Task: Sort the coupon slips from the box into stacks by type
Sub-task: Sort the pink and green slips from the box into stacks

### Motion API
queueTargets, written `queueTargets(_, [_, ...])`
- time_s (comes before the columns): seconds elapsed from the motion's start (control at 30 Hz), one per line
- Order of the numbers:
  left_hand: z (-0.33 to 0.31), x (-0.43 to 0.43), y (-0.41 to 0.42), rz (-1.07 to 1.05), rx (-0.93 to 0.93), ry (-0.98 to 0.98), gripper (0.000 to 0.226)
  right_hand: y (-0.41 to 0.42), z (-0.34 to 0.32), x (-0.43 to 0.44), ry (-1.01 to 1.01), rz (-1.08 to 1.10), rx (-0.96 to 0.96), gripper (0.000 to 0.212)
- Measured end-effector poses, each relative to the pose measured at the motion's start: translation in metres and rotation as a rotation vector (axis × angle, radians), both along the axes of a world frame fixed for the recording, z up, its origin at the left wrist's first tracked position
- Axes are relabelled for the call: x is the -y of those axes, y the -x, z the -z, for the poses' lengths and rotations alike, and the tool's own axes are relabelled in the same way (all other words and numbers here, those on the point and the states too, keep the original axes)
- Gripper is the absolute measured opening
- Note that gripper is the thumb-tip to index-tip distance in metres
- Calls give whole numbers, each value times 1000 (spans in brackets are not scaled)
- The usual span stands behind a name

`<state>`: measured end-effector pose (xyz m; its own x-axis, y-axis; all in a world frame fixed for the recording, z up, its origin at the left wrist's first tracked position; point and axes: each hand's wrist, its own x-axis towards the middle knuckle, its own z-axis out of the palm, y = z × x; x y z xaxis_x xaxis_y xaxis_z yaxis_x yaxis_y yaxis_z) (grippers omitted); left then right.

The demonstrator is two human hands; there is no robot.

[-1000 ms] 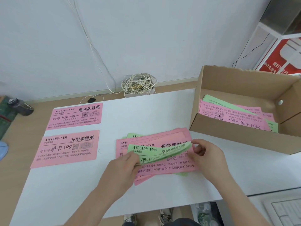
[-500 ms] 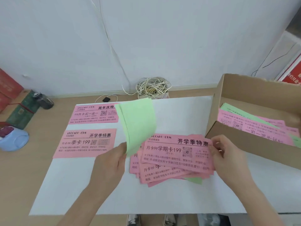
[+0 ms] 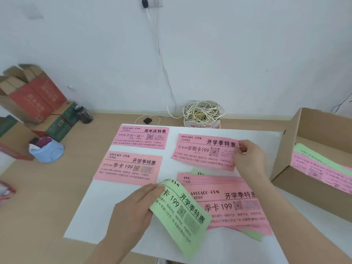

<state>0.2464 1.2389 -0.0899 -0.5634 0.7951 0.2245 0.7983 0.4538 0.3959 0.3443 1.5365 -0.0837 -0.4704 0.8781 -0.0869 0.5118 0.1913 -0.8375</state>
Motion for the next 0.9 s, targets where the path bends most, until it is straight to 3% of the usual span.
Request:
queueTargets(0.17, [2,31,-3,-161,157,-242,67,10,4,14,166,-5,-91,15])
queueTargets(0.4, [-20,76,-1,-308,416,-522,43,18,9,85,298,-155,-94,16])
queueTargets(0.73, [-15,126,33,-415,637,-632,34,98,25,147,432,-143,-126,15])
queueTargets(0.9, [-10,133,59,-394,680,-598,45,133,31,160,327,-111,-49,13])
